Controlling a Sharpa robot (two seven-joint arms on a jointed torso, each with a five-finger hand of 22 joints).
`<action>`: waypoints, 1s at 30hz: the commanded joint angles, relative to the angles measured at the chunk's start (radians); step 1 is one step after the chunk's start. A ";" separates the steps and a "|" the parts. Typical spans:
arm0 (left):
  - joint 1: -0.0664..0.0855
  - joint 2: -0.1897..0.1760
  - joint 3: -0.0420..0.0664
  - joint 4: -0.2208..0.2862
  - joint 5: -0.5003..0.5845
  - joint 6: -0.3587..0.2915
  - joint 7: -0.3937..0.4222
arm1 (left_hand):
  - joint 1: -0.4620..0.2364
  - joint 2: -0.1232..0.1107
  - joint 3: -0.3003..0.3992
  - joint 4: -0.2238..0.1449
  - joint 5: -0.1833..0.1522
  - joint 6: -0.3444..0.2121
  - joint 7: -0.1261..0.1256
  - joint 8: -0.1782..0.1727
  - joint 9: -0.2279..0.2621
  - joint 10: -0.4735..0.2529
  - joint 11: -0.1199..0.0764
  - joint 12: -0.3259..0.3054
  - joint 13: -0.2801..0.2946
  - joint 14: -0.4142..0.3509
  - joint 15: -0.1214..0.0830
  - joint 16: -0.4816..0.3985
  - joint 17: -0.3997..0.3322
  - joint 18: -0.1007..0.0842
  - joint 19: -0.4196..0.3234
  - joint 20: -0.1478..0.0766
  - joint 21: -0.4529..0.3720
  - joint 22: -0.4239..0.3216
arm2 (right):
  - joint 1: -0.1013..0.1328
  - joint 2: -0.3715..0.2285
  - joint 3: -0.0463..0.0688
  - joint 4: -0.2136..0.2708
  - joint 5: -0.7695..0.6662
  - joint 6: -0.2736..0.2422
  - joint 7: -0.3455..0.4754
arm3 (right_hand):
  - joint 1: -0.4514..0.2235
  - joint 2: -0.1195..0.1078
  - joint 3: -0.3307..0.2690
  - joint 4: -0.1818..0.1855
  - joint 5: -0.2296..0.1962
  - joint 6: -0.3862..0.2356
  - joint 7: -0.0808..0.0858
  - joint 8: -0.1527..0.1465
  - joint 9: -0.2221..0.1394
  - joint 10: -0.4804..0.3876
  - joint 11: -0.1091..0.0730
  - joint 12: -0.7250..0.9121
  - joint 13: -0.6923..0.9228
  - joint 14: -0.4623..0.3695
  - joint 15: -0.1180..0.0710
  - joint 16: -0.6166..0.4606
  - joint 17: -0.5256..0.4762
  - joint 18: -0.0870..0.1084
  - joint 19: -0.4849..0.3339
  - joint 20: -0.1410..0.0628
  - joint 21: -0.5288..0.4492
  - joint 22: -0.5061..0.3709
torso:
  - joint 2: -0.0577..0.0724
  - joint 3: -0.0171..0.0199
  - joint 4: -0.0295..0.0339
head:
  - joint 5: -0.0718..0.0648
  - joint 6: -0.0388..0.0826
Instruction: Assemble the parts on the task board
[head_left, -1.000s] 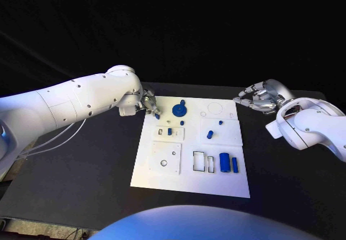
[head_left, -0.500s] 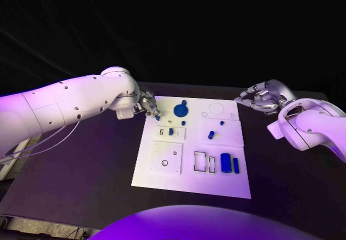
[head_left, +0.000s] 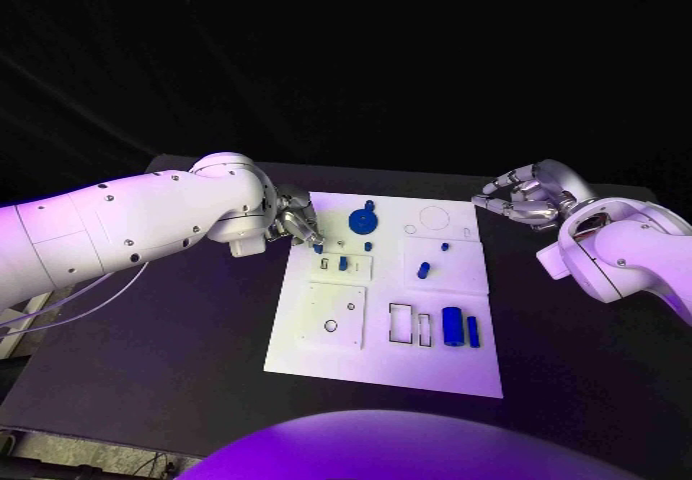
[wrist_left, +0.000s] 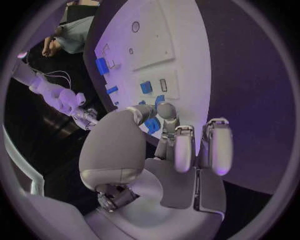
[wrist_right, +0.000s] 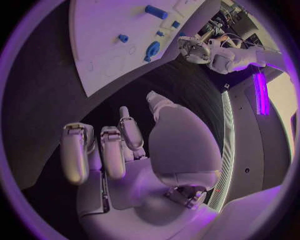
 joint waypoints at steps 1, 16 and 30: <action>-0.008 -0.007 0.001 0.020 -0.052 -0.044 0.034 | -0.004 -0.001 0.153 -0.153 0.005 0.012 -0.006 0.006 0.001 0.009 -0.003 0.007 0.004 0.103 -0.006 0.003 0.253 0.010 0.052 -0.005 0.007 0.224 | -0.002 0.000 0.000 0.000 -0.002 0.000 0.009 | -0.002 0.007 -0.004 -0.002 0.004 -0.002 -0.002 0.005 0.001 -0.006 0.001 -0.004 0.000 0.095 -0.002 -0.007 0.229 0.012 0.024 -0.001 -0.003 0.191 | 0.000 -0.0006 0.0010 | 0.001 0.000; -0.037 0.000 0.001 0.025 -0.082 -0.044 0.041 | -0.005 -0.002 0.155 -0.154 0.006 0.014 -0.006 0.007 0.002 0.010 -0.004 0.009 0.005 0.103 -0.006 0.003 0.253 0.010 0.052 -0.006 0.007 0.224 | -0.008 0.001 0.000 -0.001 -0.005 0.002 0.011 | -0.004 0.009 -0.003 -0.002 0.005 -0.002 -0.003 0.006 0.001 -0.005 0.001 -0.003 0.001 0.095 -0.002 -0.006 0.229 0.012 0.023 -0.001 -0.004 0.191 | 0.004 -0.0011 -0.0016 | 0.001 0.000; -0.040 0.008 0.001 0.022 -0.083 -0.024 0.035 | -0.005 -0.002 0.156 -0.155 0.006 0.014 -0.006 0.007 0.002 0.011 -0.004 0.011 0.007 0.103 -0.007 0.003 0.253 0.010 0.052 -0.006 0.007 0.224 | -0.008 0.000 0.000 0.000 -0.005 0.002 0.011 | -0.004 0.009 -0.003 -0.002 0.005 -0.002 -0.003 0.006 0.001 -0.005 0.001 -0.003 0.001 0.095 -0.002 -0.006 0.229 0.012 0.023 -0.001 -0.004 0.191 | 0.002 0.0006 -0.0007 | -0.001 0.000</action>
